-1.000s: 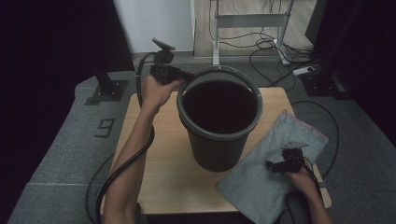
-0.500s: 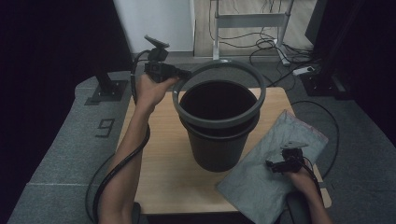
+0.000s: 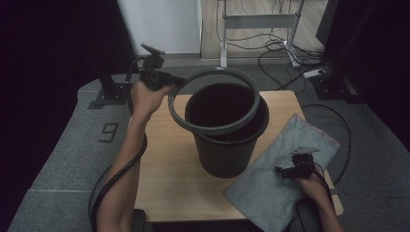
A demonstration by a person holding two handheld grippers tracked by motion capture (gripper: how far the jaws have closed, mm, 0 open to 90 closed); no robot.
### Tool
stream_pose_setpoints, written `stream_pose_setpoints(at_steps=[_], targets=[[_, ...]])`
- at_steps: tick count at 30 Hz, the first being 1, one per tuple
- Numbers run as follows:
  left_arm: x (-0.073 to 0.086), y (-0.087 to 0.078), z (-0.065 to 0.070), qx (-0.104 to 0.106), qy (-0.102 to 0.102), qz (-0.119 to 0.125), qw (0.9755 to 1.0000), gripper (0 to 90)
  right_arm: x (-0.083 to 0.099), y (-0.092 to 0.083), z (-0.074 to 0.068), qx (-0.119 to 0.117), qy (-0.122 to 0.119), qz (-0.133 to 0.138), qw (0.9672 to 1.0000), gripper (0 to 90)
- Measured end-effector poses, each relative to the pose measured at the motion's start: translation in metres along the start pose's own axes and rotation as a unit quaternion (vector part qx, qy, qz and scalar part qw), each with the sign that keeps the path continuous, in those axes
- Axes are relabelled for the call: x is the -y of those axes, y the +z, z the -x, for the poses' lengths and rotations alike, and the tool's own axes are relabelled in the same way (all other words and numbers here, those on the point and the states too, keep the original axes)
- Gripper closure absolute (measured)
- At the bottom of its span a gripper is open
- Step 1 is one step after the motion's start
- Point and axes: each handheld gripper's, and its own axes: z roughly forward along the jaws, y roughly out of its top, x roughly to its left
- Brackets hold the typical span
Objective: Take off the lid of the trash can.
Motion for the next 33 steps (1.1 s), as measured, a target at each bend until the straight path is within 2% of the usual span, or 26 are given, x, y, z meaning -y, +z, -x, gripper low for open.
stream_pose_setpoints(at_steps=[20,33], targets=[[0.019,-0.026,-0.027,-0.028,-0.017,0.016,0.9993,79.0,0.0,0.0,0.0,0.0,0.0,0.0,1.0,0.0],[0.034,-0.046,-0.046,-0.046,-0.033,0.028,0.998,78.9,0.0,0.0,0.0,0.0,0.0,0.0,1.0,0.0]])
